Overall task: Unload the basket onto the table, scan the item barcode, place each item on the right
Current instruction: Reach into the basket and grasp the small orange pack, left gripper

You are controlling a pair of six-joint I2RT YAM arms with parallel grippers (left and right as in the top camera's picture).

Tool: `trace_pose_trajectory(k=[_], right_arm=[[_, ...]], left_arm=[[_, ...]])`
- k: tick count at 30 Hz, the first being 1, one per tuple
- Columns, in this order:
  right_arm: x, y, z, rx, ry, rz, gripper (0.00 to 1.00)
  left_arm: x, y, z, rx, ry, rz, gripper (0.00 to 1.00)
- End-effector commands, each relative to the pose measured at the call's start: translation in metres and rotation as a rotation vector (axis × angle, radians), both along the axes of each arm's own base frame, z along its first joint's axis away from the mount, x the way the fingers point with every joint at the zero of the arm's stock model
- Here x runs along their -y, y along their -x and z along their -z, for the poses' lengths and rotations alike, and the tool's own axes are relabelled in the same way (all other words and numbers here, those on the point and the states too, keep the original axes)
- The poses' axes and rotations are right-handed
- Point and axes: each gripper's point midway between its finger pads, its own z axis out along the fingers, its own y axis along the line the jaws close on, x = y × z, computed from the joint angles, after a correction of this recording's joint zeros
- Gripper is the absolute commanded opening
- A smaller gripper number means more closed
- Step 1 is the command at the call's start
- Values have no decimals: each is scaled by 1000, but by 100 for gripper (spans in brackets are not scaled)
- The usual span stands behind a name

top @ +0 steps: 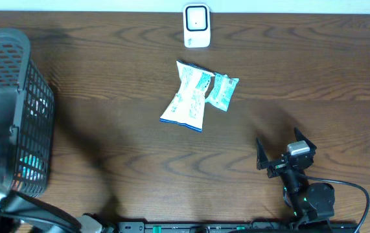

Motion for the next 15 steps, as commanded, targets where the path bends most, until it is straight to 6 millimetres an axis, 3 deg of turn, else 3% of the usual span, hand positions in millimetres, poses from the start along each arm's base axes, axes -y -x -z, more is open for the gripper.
trace_pose_trajectory(k=[1,6,7,12,15], right_arm=[[-1,1,0,-2,-9,-4,99],[-1,1,0,-2,-9,-4,99],[-1,1,0,-2,-9,-4,99],[-1,1,0,-2,-9,-4,99],[-1,1,0,-2,-9,-4,99]], left_arm=[[-6,42,26,-227,12,-124,82],[12,63,64,-364,147,-162,83],[17,65,71,-364,183,-202,89],[34,42,85,-248,304,-176,91],[34,41,84,-251,300,-174,91]])
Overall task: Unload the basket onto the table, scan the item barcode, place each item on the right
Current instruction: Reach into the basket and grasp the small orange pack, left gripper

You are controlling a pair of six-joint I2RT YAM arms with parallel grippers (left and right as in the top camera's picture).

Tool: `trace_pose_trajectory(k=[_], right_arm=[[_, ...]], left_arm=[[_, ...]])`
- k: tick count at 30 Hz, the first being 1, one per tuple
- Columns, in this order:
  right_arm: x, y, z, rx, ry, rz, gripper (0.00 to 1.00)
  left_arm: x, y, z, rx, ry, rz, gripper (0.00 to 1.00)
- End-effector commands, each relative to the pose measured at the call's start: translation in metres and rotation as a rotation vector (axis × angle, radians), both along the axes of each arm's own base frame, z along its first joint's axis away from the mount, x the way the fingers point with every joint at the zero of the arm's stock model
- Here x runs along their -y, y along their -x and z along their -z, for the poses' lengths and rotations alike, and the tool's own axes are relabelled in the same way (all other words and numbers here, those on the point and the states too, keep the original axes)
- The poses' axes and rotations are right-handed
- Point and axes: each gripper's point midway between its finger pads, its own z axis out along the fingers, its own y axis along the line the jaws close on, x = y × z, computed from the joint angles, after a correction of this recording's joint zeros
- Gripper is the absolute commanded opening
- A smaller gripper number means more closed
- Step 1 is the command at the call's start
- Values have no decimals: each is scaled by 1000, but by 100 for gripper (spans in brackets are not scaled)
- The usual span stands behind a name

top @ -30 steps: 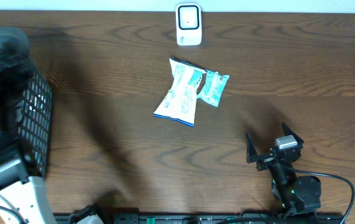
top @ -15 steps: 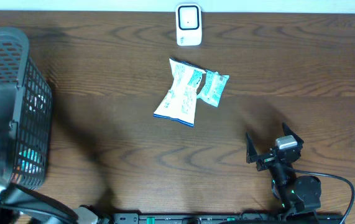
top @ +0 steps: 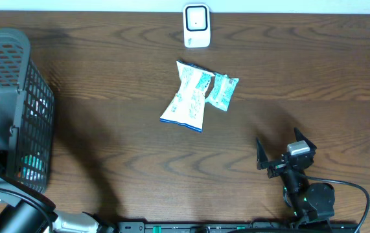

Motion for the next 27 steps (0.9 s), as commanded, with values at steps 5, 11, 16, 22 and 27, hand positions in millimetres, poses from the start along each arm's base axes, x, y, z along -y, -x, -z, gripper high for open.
trace_pose_trajectory(k=[5,11,16,22,27], right_arm=[[-1,1,0,-3,-9,-5,99],[-1,1,0,-3,-9,-5,99],[-1,1,0,-3,-9,-5,99],[-1,1,0,-3,-9,-5,99],[-1,1,0,-3,-9,-5,99]], left_arm=[[-7,2,-10,-25,-22,-29,91],[-16,-11,-41,14,-24,-25,91],[1,-17,-35,52,64,17,90],[10,5,-21,-56,79,53,91],[16,22,-16,-153,102,79,90]])
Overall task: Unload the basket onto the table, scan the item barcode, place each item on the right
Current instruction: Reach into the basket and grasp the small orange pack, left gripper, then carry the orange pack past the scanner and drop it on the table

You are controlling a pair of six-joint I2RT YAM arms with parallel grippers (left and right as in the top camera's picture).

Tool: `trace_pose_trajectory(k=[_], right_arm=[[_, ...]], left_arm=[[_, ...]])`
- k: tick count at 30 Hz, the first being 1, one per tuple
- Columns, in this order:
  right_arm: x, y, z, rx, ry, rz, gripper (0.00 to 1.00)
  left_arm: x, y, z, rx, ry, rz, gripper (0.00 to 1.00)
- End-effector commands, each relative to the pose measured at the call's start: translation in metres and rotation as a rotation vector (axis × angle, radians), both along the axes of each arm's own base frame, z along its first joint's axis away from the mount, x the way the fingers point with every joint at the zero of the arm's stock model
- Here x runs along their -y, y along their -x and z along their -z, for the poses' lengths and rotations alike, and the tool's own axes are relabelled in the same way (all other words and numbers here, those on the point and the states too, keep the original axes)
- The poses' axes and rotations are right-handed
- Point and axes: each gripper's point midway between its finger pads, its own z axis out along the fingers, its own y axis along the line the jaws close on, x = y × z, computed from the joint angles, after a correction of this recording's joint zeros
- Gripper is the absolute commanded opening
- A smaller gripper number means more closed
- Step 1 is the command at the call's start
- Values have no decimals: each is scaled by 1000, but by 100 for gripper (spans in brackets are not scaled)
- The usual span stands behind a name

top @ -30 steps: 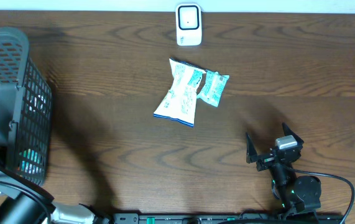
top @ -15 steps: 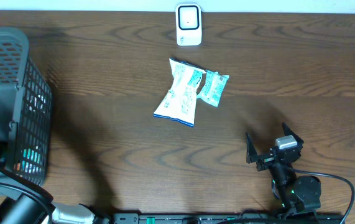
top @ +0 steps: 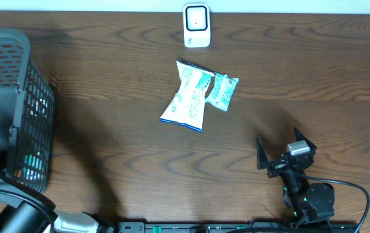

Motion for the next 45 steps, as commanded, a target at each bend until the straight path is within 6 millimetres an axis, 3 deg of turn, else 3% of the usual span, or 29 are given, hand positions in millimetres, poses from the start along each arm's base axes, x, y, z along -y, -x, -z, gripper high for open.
trace_pose_trajectory(k=[1,10,16,17,21,23,24,28,31,34,37,39,41,44,45], right_arm=[[-1,1,0,-3,-9,-5,99],[-1,1,0,-3,-9,-5,99],[-1,1,0,-3,-9,-5,99],[-1,1,0,-3,-9,-5,99],[-1,1,0,-3,-9,-5,99],[-1,1,0,-3,-9,-5,99],[-1,1,0,-3,-9,-5,99],[-1,1,0,-3,-9,-5,99],[-1,1,0,-3,-9,-5,99],[-1,1,0,-3,-9,-5,99],[-1,1,0,-3,-9,-5,99],[-1,1,0,-3,-9,-5,99],[-1,1,0,-3,-9,-5,99],[-1,1,0,-3,-9,-5,99],[-1,1,0,-3,-9,-5,99]], left_arm=[[4,13,7,-82,24,34,91],[24,10,49,-100,197,28,91],[14,3,45,-82,170,29,39],[11,1,41,-78,165,28,37],[-3,-37,2,84,171,26,25],[-7,-68,-29,236,192,1,22],[-8,-95,-57,376,216,-16,20],[-4,-153,-132,728,279,3,19],[-6,-172,-186,880,236,54,19],[-1,-170,-245,970,110,129,19],[14,-164,-280,1022,35,183,19],[43,-162,-313,1069,-22,285,19],[66,-165,-328,1093,-40,373,19],[119,-175,-350,1125,-53,576,19],[150,-182,-355,1135,-42,695,19]])
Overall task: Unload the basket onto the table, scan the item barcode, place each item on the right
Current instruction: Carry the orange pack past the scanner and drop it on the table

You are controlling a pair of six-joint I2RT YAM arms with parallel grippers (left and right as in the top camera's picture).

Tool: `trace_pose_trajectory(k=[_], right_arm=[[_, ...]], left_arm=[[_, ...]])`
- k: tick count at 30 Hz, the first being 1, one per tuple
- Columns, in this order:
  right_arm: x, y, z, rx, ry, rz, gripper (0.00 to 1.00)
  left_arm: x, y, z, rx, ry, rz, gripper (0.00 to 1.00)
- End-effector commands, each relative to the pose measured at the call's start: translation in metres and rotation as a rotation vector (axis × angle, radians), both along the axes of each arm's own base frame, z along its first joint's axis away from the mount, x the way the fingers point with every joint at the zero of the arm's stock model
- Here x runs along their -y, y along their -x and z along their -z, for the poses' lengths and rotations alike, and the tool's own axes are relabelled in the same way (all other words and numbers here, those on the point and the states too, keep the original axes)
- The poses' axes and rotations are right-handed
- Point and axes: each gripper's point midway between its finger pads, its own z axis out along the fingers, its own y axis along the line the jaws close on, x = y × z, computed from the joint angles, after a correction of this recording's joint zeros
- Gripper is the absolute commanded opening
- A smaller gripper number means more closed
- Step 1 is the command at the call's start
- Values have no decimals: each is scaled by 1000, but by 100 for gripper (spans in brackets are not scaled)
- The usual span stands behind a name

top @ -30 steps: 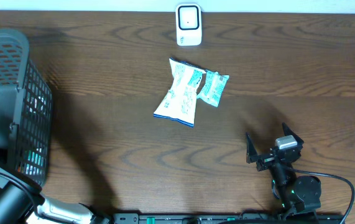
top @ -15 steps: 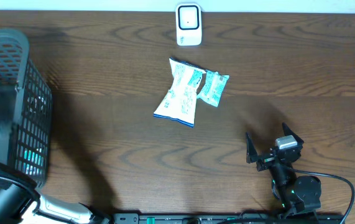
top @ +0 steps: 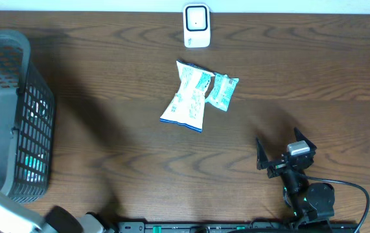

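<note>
In the overhead view a white-and-blue snack packet (top: pixel 186 98) lies flat near the table's middle. A smaller teal packet (top: pixel 223 90) touches its right side. The white barcode scanner (top: pixel 196 26) stands at the far edge, beyond the packets. My right gripper (top: pixel 282 149) rests near the front right, open and holding nothing, well short of the packets. Of my left arm only a pale grey link (top: pixel 3 219) shows at the bottom left corner; its gripper is out of view.
A dark grey mesh basket (top: pixel 39 123) stands at the left edge with some teal and white items showing through its wall. The brown wooden table (top: pixel 120 155) runs between the basket and the packets. The right arm's base (top: pixel 314 200) sits at the front edge.
The left arm's dark parts that lay over the basket's near-left corner are gone from there. Only a pale link remains at the bottom left. Packets, scanner and right gripper are unchanged.
At first the left arm reached over the basket's left side. In the two later moments it sat lower, at the basket's near corner. Now it is almost out of the frame. The packets, scanner and open right gripper stayed in the same places throughout.
</note>
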Motion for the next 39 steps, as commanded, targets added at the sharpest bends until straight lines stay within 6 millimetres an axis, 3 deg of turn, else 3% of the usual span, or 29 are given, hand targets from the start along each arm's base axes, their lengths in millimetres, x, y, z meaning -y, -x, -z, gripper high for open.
trace_pose_trajectory(k=[1,2,3,4,5,7,13,14,18,21,25,30,33,36,37,39], right_arm=[[-1,1,0,-3,-9,-4,99],[-1,1,0,-3,-9,-4,99],[-1,1,0,-3,-9,-4,99],[-1,1,0,-3,-9,-4,99],[-1,1,0,-3,-9,-4,99],[-1,1,0,-3,-9,-4,99],[-1,1,0,-3,-9,-4,99],[-1,1,0,-3,-9,-4,99],[-1,1,0,-3,-9,-4,99],[-1,1,0,-3,-9,-4,99],[-1,1,0,-3,-9,-4,99],[-1,1,0,-3,-9,-4,99],[-1,1,0,-3,-9,-4,99],[-1,1,0,-3,-9,-4,99],[-1,1,0,-3,-9,-4,99],[-1,1,0,-3,-9,-4,99]], left_arm=[[83,-20,-23,68,-134,300,19],[112,-27,-20,60,-135,384,19],[124,-30,-17,52,-135,416,19],[159,-41,-5,18,-142,511,19],[173,-45,3,-5,-151,548,18],[224,-59,34,-92,-178,676,19],[347,-83,116,-263,-220,975,19],[377,-88,139,-292,-222,1043,19],[433,-93,197,-367,-224,1157,22],[473,-84,263,-515,-179,1188,23],[500,-63,314,-627,-186,1252,27],[522,-53,327,-617,-209,1307,78],[521,-64,313,-576,-199,1296,84],[507,-83,282,-510,-180,1257,85],[500,-89,270,-485,-179,1242,85],[472,-108,222,-373,-196,1210,85]])
